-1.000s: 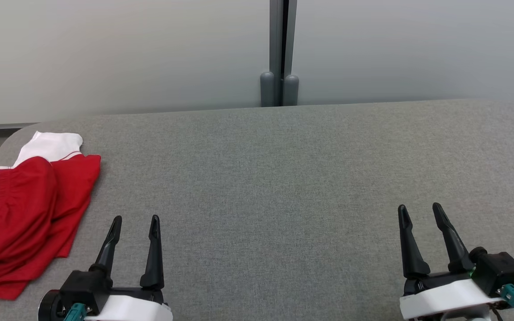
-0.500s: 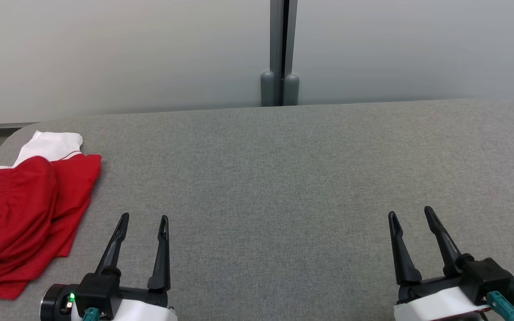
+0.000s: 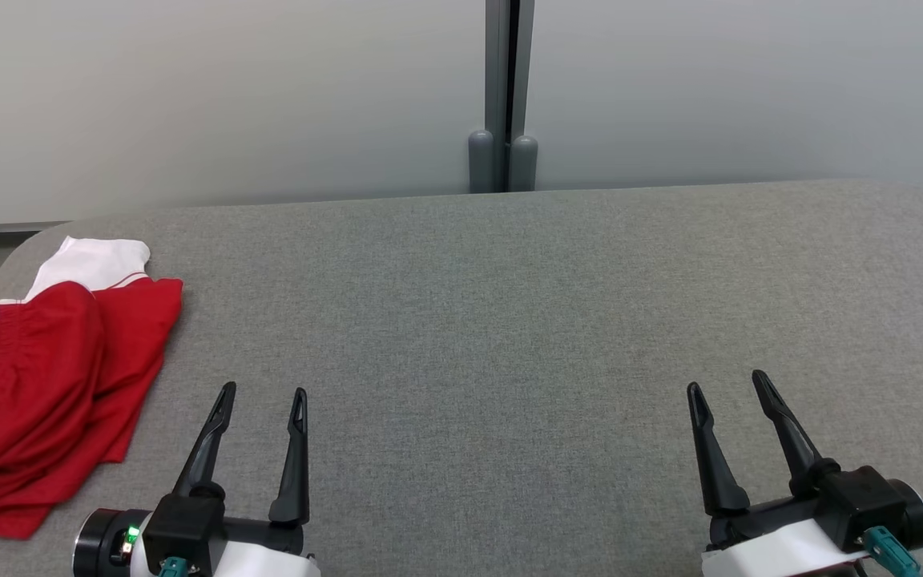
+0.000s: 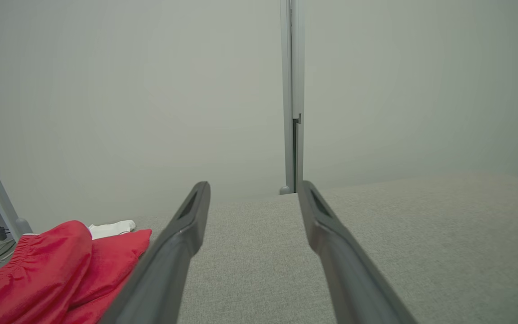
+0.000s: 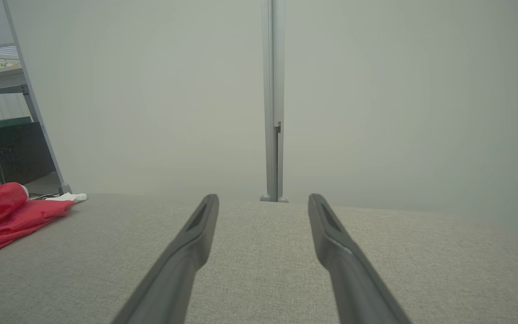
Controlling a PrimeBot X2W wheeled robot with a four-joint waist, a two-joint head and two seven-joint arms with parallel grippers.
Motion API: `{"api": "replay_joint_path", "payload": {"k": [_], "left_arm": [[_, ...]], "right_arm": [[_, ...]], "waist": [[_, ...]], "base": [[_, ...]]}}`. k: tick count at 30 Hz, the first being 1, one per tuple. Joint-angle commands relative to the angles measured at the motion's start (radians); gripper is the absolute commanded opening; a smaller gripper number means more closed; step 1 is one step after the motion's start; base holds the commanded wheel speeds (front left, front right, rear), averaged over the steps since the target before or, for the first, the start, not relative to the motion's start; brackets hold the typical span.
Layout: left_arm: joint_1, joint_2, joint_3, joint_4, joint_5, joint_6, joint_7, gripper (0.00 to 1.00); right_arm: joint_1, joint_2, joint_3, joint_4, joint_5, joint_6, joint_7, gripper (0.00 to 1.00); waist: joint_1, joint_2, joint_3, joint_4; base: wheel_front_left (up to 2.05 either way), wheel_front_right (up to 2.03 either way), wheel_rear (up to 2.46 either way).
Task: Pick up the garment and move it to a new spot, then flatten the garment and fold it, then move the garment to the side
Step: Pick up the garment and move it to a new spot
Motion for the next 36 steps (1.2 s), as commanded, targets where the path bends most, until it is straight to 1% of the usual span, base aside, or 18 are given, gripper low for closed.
{"api": "replay_joint_path", "payload": {"k": [1,7,12,19,25,30,36], "left_arm": [[0.010,0.005,0.004,0.001,0.003,0.002,-0.002,1.00],[0.011,0.005,0.006,0.003,0.002,0.000,-0.002,1.00],[0.008,0.005,0.006,0.004,-0.022,0.021,-0.001,1.00],[0.018,0.005,0.014,-0.014,-0.065,0.057,-0.001,1.00],[0.038,0.005,0.047,-0.020,-0.094,0.073,-0.001,1.00],[0.054,0.004,0.080,-0.026,-0.104,0.073,-0.001,1.00],[0.036,0.004,0.119,-0.042,-0.133,0.070,-0.001,1.00]], "right_arm": [[0.005,-0.005,0.000,-0.003,0.000,0.000,-0.006,1.00],[0.006,-0.005,0.003,-0.004,0.000,0.000,-0.006,1.00],[0.013,-0.004,0.021,-0.003,-0.005,0.000,-0.006,1.00],[0.023,-0.004,0.060,0.003,-0.029,0.000,-0.006,1.00],[0.026,-0.004,0.081,0.004,-0.042,0.000,-0.006,1.00],[0.019,-0.004,0.099,0.013,-0.047,0.000,-0.006,1.00],[0.017,-0.004,0.075,-0.001,-0.042,0.000,-0.006,1.00]], "waist": [[0.0000,0.0000,0.000,0.000],[0.0000,0.0000,0.002,0.003],[0.0000,0.0000,0.007,0.033],[0.0000,0.0000,0.007,0.131],[0.0000,0.0000,0.002,0.232],[0.0000,0.0000,-0.005,0.290],[0.0000,0.0000,0.008,0.390]], "base": [[0.00,0.00,0.00],[0.00,0.00,0.00],[0.00,0.00,0.00],[0.00,0.00,0.00],[0.00,0.00,0.00],[0.00,0.00,0.00],[0.00,0.00,0.00]]}}
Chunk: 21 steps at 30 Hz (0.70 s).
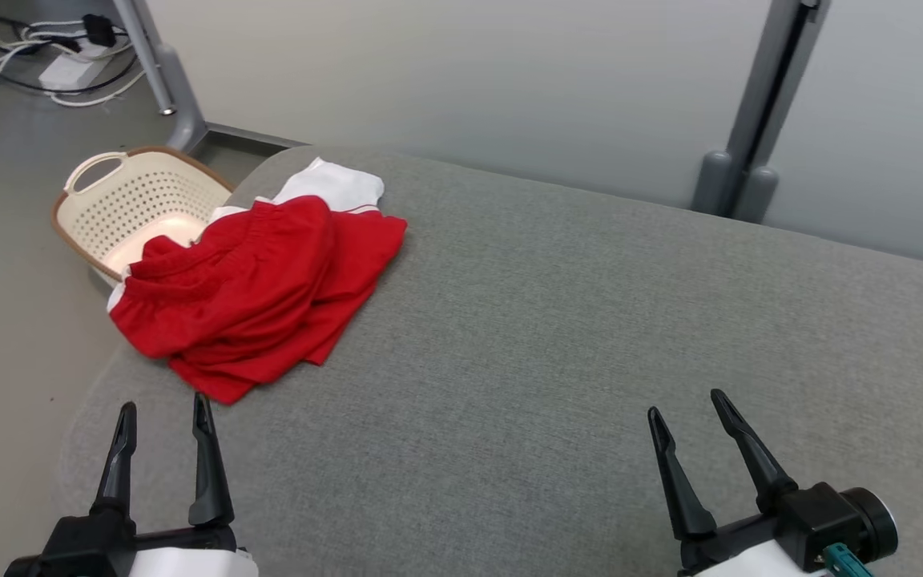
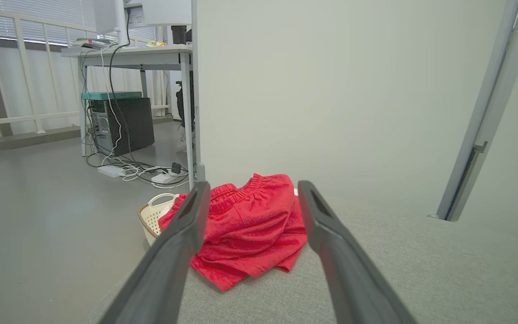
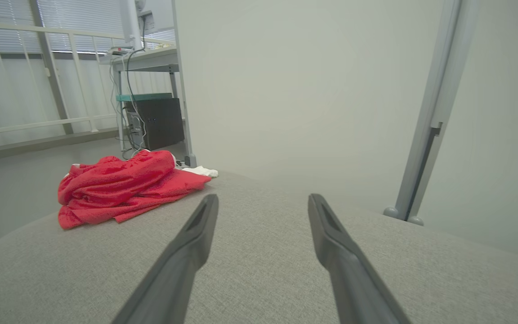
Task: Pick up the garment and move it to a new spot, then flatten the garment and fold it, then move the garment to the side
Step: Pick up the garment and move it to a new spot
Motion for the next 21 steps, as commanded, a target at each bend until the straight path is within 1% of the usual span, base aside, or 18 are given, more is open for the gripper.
{"api": "replay_joint_path", "payload": {"k": [1,8,12,14,18,21], "left_arm": [[-0.013,0.003,0.008,-0.004,-0.002,-0.004,0.000,1.00],[-0.003,0.003,0.007,-0.004,-0.009,-0.007,0.000,1.00],[-0.007,0.003,0.007,-0.016,-0.027,0.008,0.000,1.00],[-0.031,0.003,0.007,-0.018,-0.034,0.007,0.000,1.00],[-0.126,0.003,0.017,0.013,-0.044,-0.036,0.000,1.00],[-0.235,0.003,0.032,0.067,-0.034,-0.083,0.000,1.00]], "right_arm": [[0.001,-0.004,-0.002,-0.003,-0.006,0.000,-0.006,1.00],[0.018,-0.008,-0.023,0.001,-0.016,0.000,-0.006,1.00],[0.001,-0.022,-0.017,0.003,-0.019,0.000,-0.006,1.00],[-0.011,-0.033,-0.014,0.003,-0.017,0.000,-0.006,1.00],[-0.028,-0.063,-0.024,-0.003,-0.018,0.000,-0.006,1.00],[-0.051,-0.090,-0.024,-0.018,-0.027,0.000,-0.006,1.00]], "waist": [[0.0000,0.0000,0.007,0.056],[0.0000,0.0000,0.023,0.154],[0.0000,0.0000,0.050,0.174],[0.0000,0.0000,0.069,0.178],[0.0000,0.0000,0.117,0.183],[0.0000,0.0000,0.169,0.160]], "base": [[0.00,0.00,0.00],[0.00,0.00,0.00],[0.00,0.00,0.00],[0.00,0.00,0.00],[0.00,0.00,0.00],[0.00,0.00,0.00]]}}
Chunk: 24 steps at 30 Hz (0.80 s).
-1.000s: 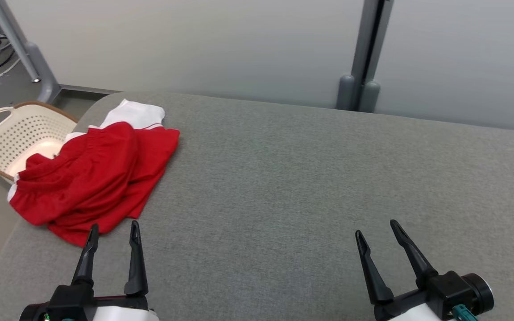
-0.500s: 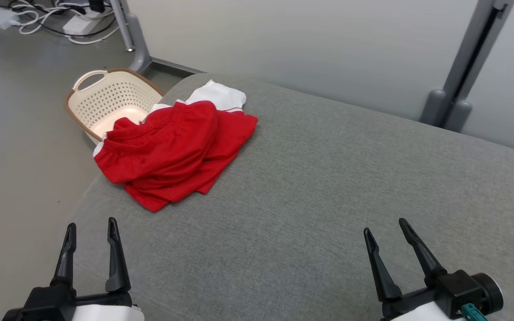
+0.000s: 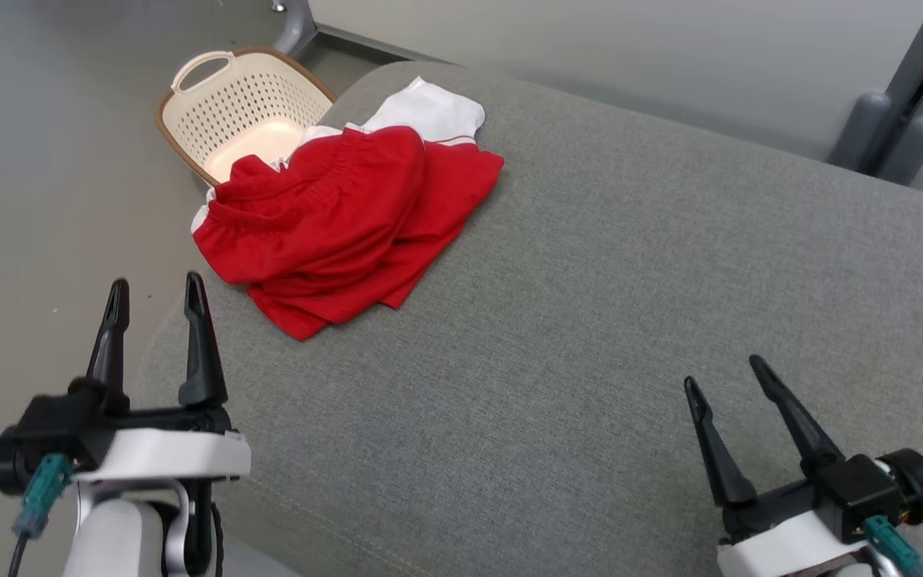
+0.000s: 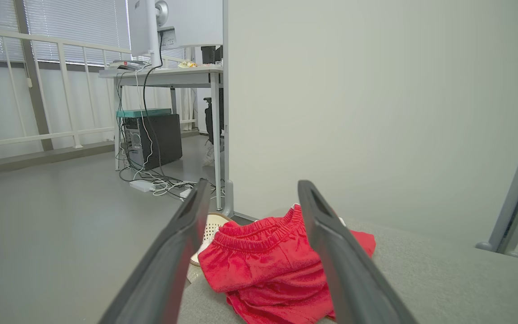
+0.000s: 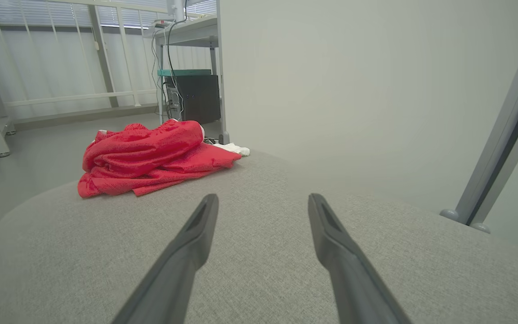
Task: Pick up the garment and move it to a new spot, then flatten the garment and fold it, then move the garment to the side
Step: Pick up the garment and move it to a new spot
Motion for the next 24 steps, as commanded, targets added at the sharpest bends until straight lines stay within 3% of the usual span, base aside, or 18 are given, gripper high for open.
{"api": "replay_joint_path", "payload": {"k": [1,6,13,20,24], "left_arm": [[-0.077,0.004,0.012,0.052,0.012,-0.031,0.000,1.00],[-0.360,0.045,0.015,0.354,-0.008,-0.107,0.019,1.00],[-0.711,0.111,0.060,0.713,-0.171,-0.157,0.242,1.00],[-0.880,0.161,0.019,0.866,-0.290,-0.166,0.443,1.00],[-0.945,0.239,-0.058,0.932,-0.289,-0.165,0.515,1.00]], "right_arm": [[-0.026,-0.024,-0.010,-0.015,-0.009,-0.001,-0.006,1.00],[-0.054,-0.093,-0.036,-0.038,-0.016,-0.001,-0.006,1.00],[-0.103,-0.140,-0.045,-0.068,-0.014,-0.001,-0.006,1.00],[-0.126,-0.166,-0.062,-0.092,-0.018,-0.001,-0.006,1.00],[-0.140,-0.177,-0.061,-0.101,-0.018,-0.001,-0.006,1.00]], "waist": [[0.0000,0.0000,0.062,-0.027],[0.0000,0.0000,0.159,-0.066],[0.0000,0.0000,0.261,-0.159],[0.0000,0.0000,0.340,-0.226],[0.0000,0.0000,0.387,-0.275]], "base": [[0.00,0.00,0.00],[0.00,0.00,0.00],[0.00,0.00,0.00],[0.00,0.00,0.00],[0.00,0.00,0.00]]}}
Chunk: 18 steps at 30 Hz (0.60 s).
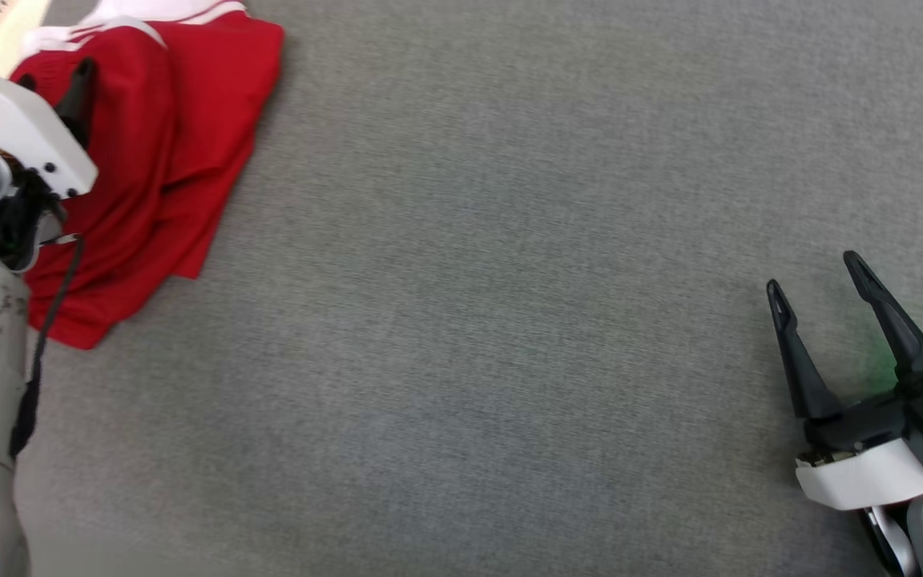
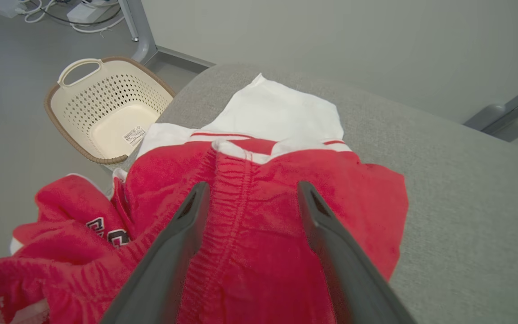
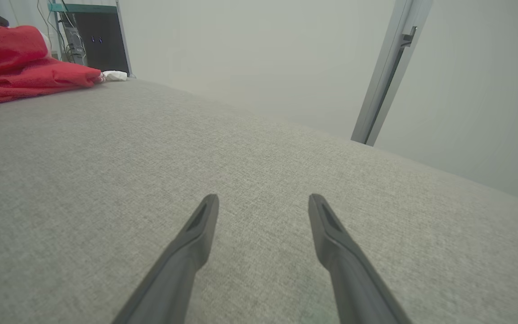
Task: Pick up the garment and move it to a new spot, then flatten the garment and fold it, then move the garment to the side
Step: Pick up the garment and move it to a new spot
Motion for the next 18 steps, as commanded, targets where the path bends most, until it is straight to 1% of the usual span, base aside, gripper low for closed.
{"api": "replay_joint_path", "payload": {"k": [1,5,6,8,9,10,12,16,18], "left_arm": [[-0.016,0.009,-0.004,0.014,-0.004,-0.002,0.009,1.00],[-0.036,0.075,-0.052,0.090,0.046,0.005,0.050,1.00],[-0.040,0.073,-0.047,0.108,0.036,0.004,0.057,1.00],[-0.043,0.047,-0.027,0.130,-0.004,0.001,0.069,1.00],[-0.038,0.046,-0.030,0.138,-0.012,-0.001,0.073,0.42],[-0.034,0.051,-0.038,0.139,-0.015,-0.003,0.068,0.00],[-0.016,0.044,-0.058,0.118,-0.024,-0.004,0.032,0.00],[0.010,0.074,-0.092,0.039,-0.054,-0.003,-0.086,0.00],[0.038,0.089,-0.127,-0.006,-0.066,-0.003,-0.124,0.00]], "right_arm": [[-0.014,-0.004,0.000,-0.003,0.003,-0.001,-0.006,1.00],[-0.037,-0.003,0.009,-0.011,0.006,-0.001,-0.003,1.00],[-0.041,0.000,0.007,-0.013,0.008,-0.001,-0.003,1.00],[-0.047,0.001,-0.001,-0.016,0.008,-0.001,-0.003,1.00],[-0.048,0.003,-0.005,-0.017,0.007,-0.001,-0.003,1.00],[-0.047,0.007,-0.009,-0.015,0.007,-0.001,-0.002,1.00],[-0.045,0.017,-0.012,-0.009,0.008,-0.001,-0.002,1.00],[-0.039,0.052,-0.008,0.005,0.016,-0.001,-0.002,1.00],[-0.037,0.071,-0.006,0.010,0.019,-0.001,-0.003,1.00]], "waist": [[0.0000,0.0000,0.038,-0.041],[0.0000,0.0000,0.069,-0.076],[0.0000,0.0000,0.075,-0.082],[0.0000,0.0000,0.084,-0.089],[0.0000,0.0000,0.086,-0.091],[0.0000,0.0000,0.087,-0.092],[0.0000,0.0000,0.078,-0.093],[0.0000,0.0000,0.030,-0.095],[0.0000,0.0000,-0.003,-0.092]], "base": [[0.00,0.00,0.00],[0.00,0.00,0.00],[0.00,0.00,0.00],[0.00,0.00,0.00],[0.00,0.00,0.00],[0.00,0.00,0.00],[0.00,0.00,0.00],[0.00,0.00,0.00],[0.00,0.00,0.00]]}}
